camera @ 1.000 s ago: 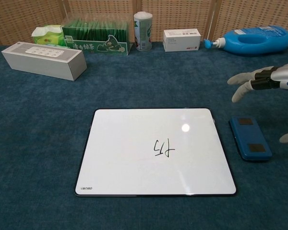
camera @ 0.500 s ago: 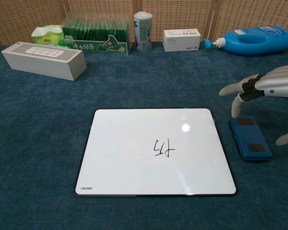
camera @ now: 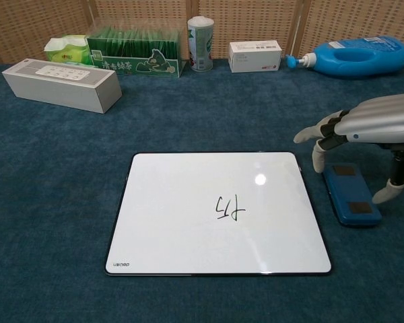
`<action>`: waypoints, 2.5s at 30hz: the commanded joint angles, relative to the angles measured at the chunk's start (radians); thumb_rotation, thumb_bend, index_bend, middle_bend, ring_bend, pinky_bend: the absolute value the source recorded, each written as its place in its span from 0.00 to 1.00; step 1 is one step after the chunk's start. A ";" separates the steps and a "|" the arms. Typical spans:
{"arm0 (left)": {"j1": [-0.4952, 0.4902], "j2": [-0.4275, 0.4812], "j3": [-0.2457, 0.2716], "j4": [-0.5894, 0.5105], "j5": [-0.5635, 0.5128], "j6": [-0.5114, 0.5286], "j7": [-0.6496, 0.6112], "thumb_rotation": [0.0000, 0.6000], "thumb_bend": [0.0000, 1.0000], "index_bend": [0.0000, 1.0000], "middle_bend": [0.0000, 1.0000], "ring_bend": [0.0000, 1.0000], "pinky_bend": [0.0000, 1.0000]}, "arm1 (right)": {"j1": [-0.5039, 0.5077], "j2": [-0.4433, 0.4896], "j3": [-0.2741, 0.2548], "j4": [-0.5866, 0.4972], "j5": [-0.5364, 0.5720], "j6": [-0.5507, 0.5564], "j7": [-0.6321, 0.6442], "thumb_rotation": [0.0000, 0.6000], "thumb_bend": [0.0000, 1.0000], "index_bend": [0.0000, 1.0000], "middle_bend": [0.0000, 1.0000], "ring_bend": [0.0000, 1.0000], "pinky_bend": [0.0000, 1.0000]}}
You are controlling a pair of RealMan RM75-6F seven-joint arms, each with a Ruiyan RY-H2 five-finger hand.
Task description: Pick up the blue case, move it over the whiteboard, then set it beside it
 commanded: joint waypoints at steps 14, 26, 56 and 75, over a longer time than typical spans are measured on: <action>0.007 0.004 0.005 0.001 0.008 0.009 -0.009 1.00 0.46 0.31 0.22 0.13 0.04 | 0.041 -0.008 -0.015 0.013 0.107 -0.047 -0.096 1.00 0.05 0.36 0.00 0.00 0.03; 0.002 0.003 0.003 0.002 0.014 0.005 -0.010 1.00 0.46 0.31 0.22 0.13 0.04 | 0.038 0.024 -0.035 0.008 0.189 -0.025 -0.177 1.00 0.05 0.39 0.00 0.00 0.03; -0.003 0.009 0.009 0.004 0.029 -0.002 -0.041 1.00 0.45 0.31 0.22 0.13 0.04 | -0.052 -0.019 -0.040 0.013 0.147 0.174 -0.087 1.00 0.05 0.30 0.00 0.00 0.01; -0.004 0.011 0.011 -0.014 0.035 -0.003 -0.022 1.00 0.46 0.31 0.21 0.13 0.04 | -0.099 -0.053 -0.076 0.104 0.059 0.228 0.006 1.00 0.04 0.30 0.00 0.00 0.01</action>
